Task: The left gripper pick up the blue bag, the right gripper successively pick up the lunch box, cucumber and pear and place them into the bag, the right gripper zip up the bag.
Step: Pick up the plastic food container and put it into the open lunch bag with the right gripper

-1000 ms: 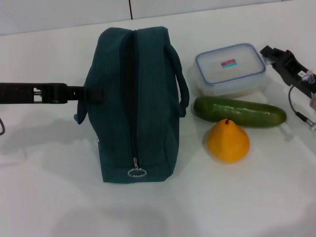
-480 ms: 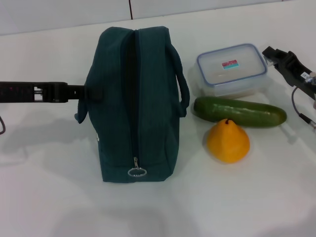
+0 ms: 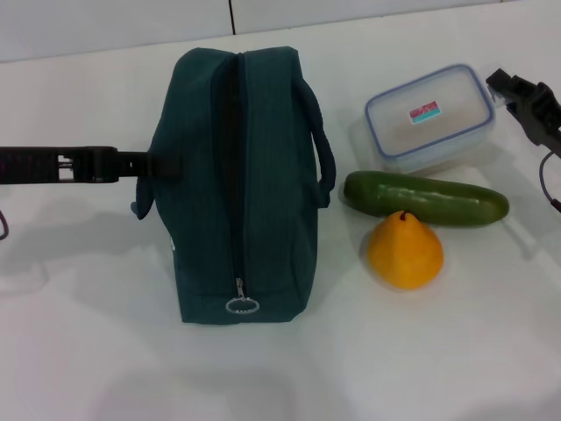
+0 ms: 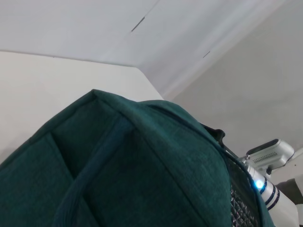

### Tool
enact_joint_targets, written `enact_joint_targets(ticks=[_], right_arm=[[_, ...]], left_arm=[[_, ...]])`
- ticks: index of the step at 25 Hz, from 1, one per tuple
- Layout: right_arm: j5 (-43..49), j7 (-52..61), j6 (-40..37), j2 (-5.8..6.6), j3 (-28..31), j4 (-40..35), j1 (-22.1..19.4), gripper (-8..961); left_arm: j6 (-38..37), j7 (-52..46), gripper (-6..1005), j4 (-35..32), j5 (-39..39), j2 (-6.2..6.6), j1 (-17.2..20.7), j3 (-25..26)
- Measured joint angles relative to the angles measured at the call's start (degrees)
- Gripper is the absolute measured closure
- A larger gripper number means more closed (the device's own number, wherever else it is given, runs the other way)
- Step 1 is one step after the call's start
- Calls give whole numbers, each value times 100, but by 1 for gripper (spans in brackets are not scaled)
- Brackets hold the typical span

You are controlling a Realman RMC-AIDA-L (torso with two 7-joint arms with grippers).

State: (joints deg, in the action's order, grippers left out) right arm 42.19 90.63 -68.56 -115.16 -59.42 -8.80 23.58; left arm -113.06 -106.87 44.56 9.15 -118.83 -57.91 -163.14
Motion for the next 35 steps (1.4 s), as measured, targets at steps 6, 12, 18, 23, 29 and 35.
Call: enact_joint_targets(ticks=[6,12,18,23,29,35], right_arm=[[0,27,-314,16,1,-5,-20,856],[-13,93,-641,33,32,-22,-21,856],[-18,97,-851,57,141,-35,-21,856],[-18,97,-949,73,141,-35,-25,856],[-215,88,-1195,64,141,-45,-19,856],[-332,88,-1451,35,145,-283,25,857]], left_arm=[[3,-19,899,0,20,-27,-20,2],[13,-65,899,0,72,-30,-30,1],[16,-148,899,13,167,23,-21,1],[14,-251,899,38,172,99,-29,2],[23,-288,898,179,152,118,-99,-3],[-31,-424,898,338,54,203,-290,-7]])
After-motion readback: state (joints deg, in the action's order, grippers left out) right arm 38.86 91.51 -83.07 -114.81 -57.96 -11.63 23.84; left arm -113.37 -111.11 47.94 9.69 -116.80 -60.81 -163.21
